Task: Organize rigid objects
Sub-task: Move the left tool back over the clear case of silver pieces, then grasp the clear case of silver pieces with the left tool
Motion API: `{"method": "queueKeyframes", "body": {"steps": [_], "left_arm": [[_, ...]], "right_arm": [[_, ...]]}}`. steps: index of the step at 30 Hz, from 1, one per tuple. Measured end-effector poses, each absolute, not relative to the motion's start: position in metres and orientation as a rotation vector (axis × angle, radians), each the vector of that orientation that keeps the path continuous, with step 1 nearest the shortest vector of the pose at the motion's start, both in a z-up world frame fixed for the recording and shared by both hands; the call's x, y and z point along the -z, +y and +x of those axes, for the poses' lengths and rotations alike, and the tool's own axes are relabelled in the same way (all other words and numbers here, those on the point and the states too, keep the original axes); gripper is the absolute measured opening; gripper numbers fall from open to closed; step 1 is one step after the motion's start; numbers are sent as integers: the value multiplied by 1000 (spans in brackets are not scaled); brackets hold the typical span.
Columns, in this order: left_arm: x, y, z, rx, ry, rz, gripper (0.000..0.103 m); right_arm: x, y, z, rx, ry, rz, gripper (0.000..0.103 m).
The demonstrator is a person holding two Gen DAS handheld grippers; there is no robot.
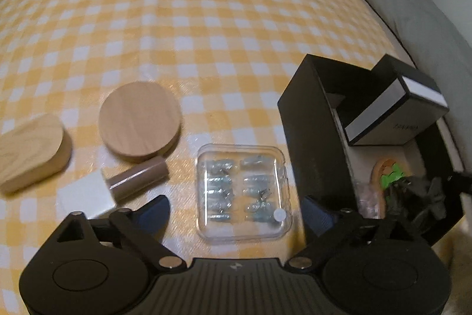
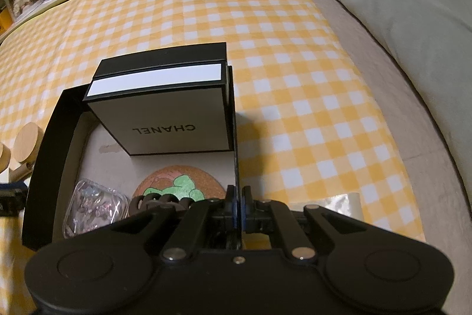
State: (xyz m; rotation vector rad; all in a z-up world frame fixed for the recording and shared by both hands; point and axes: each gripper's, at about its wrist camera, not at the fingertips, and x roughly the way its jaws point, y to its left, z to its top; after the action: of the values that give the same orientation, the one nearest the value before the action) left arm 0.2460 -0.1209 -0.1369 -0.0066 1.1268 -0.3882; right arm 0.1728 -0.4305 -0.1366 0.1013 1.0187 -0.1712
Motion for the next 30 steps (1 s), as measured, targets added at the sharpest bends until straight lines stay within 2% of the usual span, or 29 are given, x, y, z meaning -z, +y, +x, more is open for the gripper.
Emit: {"method": "queueKeyframes", "body": {"steps": [7, 10, 15, 17, 25, 30], "left_arm": [[141, -125, 249, 366, 1072, -25, 97], [139, -126, 250, 366, 1075, 3, 91], [133, -120, 249, 371, 1089, 39, 75], [130, -116, 247, 368, 1097, 32, 72], [125, -115, 240, 336, 1061, 93, 73], [135, -128, 238, 356, 1043, 172, 79]], "right_arm": [[137, -439, 173, 210, 1016, 120, 4], [138, -441, 174, 212, 1017, 119, 4], [138, -440, 173, 212, 1016, 119, 4], [138, -440, 173, 212, 1016, 118, 4], [138, -438, 173, 213, 1016, 117, 5], [138, -438, 173, 214, 1016, 118, 5]]}}
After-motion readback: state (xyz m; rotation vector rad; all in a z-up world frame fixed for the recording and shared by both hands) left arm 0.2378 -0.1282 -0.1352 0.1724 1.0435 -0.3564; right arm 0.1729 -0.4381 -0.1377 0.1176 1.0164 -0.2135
